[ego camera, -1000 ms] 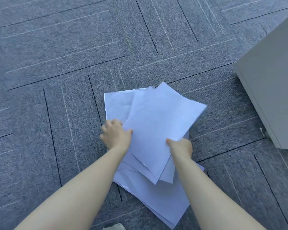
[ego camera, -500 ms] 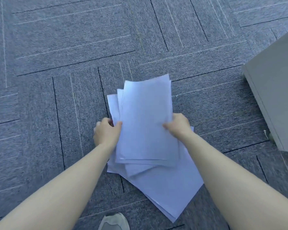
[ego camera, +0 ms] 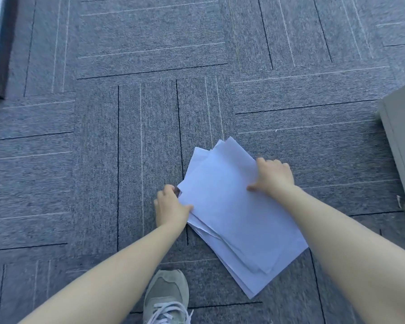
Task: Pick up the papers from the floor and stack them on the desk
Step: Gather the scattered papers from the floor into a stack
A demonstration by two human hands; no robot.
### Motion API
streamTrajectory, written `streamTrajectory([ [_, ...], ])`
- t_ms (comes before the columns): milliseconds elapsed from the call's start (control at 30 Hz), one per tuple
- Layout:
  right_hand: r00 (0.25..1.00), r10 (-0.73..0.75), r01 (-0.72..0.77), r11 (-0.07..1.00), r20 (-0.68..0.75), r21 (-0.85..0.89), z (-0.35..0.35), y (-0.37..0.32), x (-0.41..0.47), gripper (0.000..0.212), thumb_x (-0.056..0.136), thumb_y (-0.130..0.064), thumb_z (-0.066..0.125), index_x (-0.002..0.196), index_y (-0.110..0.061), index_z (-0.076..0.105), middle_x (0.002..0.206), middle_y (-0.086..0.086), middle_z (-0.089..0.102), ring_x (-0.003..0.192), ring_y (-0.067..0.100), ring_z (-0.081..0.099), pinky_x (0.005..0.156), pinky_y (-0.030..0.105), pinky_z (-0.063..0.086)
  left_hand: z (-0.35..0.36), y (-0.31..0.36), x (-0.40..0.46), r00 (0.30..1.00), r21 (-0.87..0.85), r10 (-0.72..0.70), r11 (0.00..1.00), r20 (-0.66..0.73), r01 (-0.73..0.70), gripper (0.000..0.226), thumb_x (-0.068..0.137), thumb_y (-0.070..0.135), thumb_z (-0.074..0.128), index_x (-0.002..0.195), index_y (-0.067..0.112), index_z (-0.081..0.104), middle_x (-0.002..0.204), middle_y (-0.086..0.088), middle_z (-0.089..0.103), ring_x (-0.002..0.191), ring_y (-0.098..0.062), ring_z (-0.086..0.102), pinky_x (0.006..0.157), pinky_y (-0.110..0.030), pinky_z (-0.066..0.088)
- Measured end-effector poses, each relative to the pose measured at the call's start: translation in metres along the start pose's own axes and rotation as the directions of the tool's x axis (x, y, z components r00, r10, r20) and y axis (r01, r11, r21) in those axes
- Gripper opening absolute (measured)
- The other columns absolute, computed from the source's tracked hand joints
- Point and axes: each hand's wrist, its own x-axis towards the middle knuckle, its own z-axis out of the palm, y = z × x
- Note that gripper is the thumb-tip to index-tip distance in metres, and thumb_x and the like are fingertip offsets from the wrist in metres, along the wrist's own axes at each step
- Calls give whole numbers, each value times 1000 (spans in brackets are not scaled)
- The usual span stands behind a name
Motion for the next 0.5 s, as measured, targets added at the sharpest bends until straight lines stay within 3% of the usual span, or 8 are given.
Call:
streamTrajectory([
  [67,999,-41,43,997,27,-68,6,-1,-5,50,68,-56,65,102,-20,61,107,4,69,115,27,50,90,40,35,0,-9,-6,991,45,-121,991,-60,124,72,67,29,81,126,8,44,133,-15,47,125,-34,43,95,-44,42],
  [133,994,-70,75,995,85,-68,12,-4,-14,38,70,-51,64,93,-21,66,102,3,69,116,27,49,92,41,34,-1,-17,-7,954,-51,-299,953,-31,297,80,68,27,81,130,0,40,139,-20,44,126,-37,46,93,-43,43],
  [233,989,-50,26,986,139,167,19,-13,-26,22,72,-29,62,90,-17,66,95,6,68,104,30,60,82,35,45,-1,-22,-2,886,-261,-457,849,76,460,73,69,19,81,128,-5,44,132,-23,54,111,-39,60,88,-39,52],
  [333,950,-90,-85,847,299,525,27,-23,-39,28,66,-17,60,93,-17,68,91,5,70,90,28,67,77,36,57,0,-19,-2,909,-221,-400,882,115,416,48,71,22,77,112,0,63,115,-18,67,101,-35,65,84,-37,54],
  [433,923,-130,-148,749,363,645,36,-24,-47,33,65,-10,60,96,-15,70,96,9,74,89,28,71,80,40,59,-3,-15,1,941,-205,-307,921,142,331,26,76,24,74,94,7,68,108,-15,70,89,-30,62,77,-32,47],
  [500,943,-106,-160,686,316,710,31,-17,-45,31,63,-8,59,91,-15,71,93,11,76,87,29,72,77,40,60,-14,-8,9,971,-237,-217,943,99,235,22,78,29,74,85,11,63,112,-17,69,85,-27,58,76,-31,45],
])
